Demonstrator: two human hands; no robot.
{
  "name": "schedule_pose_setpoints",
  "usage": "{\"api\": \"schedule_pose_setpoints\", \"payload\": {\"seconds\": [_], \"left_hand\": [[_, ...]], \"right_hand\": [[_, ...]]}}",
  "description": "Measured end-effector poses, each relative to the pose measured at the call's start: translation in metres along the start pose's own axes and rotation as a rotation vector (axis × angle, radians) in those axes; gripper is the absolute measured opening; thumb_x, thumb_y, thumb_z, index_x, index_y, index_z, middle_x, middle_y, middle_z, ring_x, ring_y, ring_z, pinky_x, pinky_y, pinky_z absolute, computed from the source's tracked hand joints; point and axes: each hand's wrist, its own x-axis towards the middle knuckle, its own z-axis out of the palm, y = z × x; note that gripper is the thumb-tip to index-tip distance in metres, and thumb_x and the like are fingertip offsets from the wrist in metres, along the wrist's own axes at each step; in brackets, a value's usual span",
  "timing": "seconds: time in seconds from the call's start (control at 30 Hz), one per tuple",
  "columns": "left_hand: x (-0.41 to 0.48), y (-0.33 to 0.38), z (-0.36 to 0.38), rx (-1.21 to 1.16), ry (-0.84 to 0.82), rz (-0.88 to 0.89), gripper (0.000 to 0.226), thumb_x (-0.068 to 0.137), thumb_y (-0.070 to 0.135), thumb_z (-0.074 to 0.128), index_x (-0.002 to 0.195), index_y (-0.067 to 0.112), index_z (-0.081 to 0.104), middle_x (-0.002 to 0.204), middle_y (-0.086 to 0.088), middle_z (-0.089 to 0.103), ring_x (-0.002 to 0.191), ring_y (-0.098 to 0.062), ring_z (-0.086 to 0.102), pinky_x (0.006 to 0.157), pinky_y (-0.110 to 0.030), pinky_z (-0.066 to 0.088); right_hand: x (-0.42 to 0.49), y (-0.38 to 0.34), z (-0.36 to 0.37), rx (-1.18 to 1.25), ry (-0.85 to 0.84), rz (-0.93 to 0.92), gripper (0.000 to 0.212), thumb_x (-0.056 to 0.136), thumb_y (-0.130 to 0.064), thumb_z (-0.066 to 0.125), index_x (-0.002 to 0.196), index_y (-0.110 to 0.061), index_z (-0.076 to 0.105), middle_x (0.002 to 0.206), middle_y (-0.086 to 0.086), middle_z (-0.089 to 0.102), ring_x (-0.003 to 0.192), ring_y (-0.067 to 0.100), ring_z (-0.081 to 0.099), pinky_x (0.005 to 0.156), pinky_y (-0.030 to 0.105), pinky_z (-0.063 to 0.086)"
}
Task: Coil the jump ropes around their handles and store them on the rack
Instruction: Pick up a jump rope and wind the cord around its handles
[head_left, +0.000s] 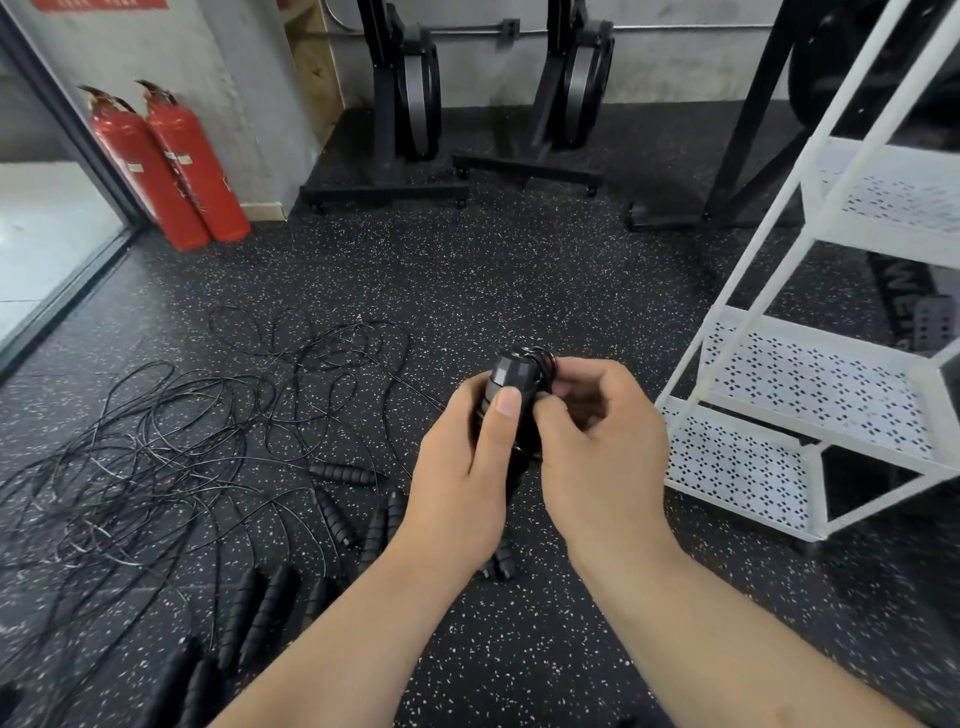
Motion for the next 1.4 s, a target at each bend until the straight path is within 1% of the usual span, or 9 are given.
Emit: {"api": "schedule_pose_setpoints", "payload": {"seconds": [0.3,0.43,0.6,0.7,0.93,1.1,1.2,1.3,1.4], "left_hand": [[0.004,0.004,0.0,-0.11,0.011,-0.03,0.048,0.108,0.058,0.042,0.118,0.022,0.071,0.104,0.007,0.077,0.096,-0.007,0.071,0.083,-0.026,0.055],[0.003,0.007,-0.001,-0.197,-0.019,-0.068,0.052,0.101,0.057,0.042,0.115,0.018,0.073,0.102,0.006,0.079,0.093,-0.004,0.072,0.08,-0.02,0.054],[0.001,0.007,0.004,-0.12,0.015,-0.017,0.038,0.104,0.056,0.044,0.105,0.026,0.067,0.086,0.021,0.071,0.078,0.004,0.062,0.071,-0.014,0.046],[-0.003,0.004,0.006,-0.006,0.037,0.032,0.036,0.107,0.054,0.045,0.123,0.029,0.067,0.101,0.025,0.073,0.093,0.004,0.068,0.076,-0.012,0.048],[-0.004,0.002,0.002,0.02,0.02,0.063,0.045,0.107,0.054,0.045,0.129,0.023,0.068,0.107,0.021,0.074,0.098,0.0,0.069,0.08,-0.011,0.048],[0.001,0.001,0.0,-0.042,-0.012,-0.014,0.04,0.108,0.054,0.044,0.111,0.024,0.071,0.096,0.008,0.076,0.087,-0.009,0.07,0.076,-0.027,0.055],[0.003,0.002,0.003,-0.125,-0.021,-0.08,0.046,0.108,0.061,0.043,0.109,0.025,0.072,0.096,0.0,0.077,0.086,-0.02,0.072,0.074,-0.041,0.061],[0.004,0.006,0.008,-0.161,0.034,-0.111,0.054,0.097,0.064,0.041,0.114,0.024,0.074,0.103,0.007,0.079,0.095,-0.007,0.073,0.081,-0.025,0.057],[0.003,0.009,0.013,-0.202,0.044,-0.145,0.051,0.1,0.06,0.04,0.114,0.024,0.074,0.104,0.011,0.079,0.094,0.002,0.072,0.078,-0.012,0.052]], "right_hand": [[0.016,-0.005,-0.011,0.016,-0.172,0.016,0.024,0.089,-0.008,0.075,0.097,-0.03,0.07,0.089,-0.012,0.071,0.079,0.003,0.066,0.071,0.026,0.055],[0.025,-0.008,-0.018,0.1,-0.305,0.104,0.021,0.09,-0.004,0.075,0.096,-0.024,0.071,0.085,-0.006,0.067,0.073,0.009,0.063,0.065,0.028,0.054],[0.019,-0.006,-0.012,-0.082,-0.224,0.0,0.023,0.093,-0.012,0.066,0.096,-0.034,0.061,0.088,-0.011,0.066,0.078,0.007,0.06,0.075,0.037,0.055],[0.013,-0.006,-0.009,-0.091,-0.155,-0.014,0.021,0.094,-0.013,0.061,0.094,-0.034,0.057,0.085,-0.012,0.066,0.073,0.004,0.057,0.074,0.038,0.054],[0.018,-0.013,-0.01,0.104,-0.2,0.263,0.016,0.094,-0.005,0.06,0.099,-0.018,0.069,0.073,-0.005,0.065,0.065,0.01,0.055,0.064,0.036,0.053],[0.029,-0.015,-0.027,0.18,-0.4,0.349,0.013,0.096,0.004,0.068,0.102,-0.008,0.068,0.084,0.007,0.066,0.069,0.018,0.064,0.076,0.063,0.064],[0.032,-0.009,-0.032,-0.087,-0.366,0.084,0.019,0.094,-0.009,0.078,0.097,-0.025,0.068,0.09,-0.007,0.071,0.075,0.012,0.072,0.076,0.046,0.066],[0.027,-0.003,-0.029,-0.329,-0.23,-0.171,0.02,0.093,-0.026,0.081,0.103,-0.038,0.068,0.094,-0.02,0.07,0.09,-0.003,0.068,0.079,0.017,0.054],[0.016,0.002,-0.024,-0.292,-0.128,-0.276,0.024,0.096,-0.025,0.079,0.113,-0.038,0.069,0.098,-0.019,0.069,0.093,-0.003,0.067,0.081,0.012,0.052]]}}
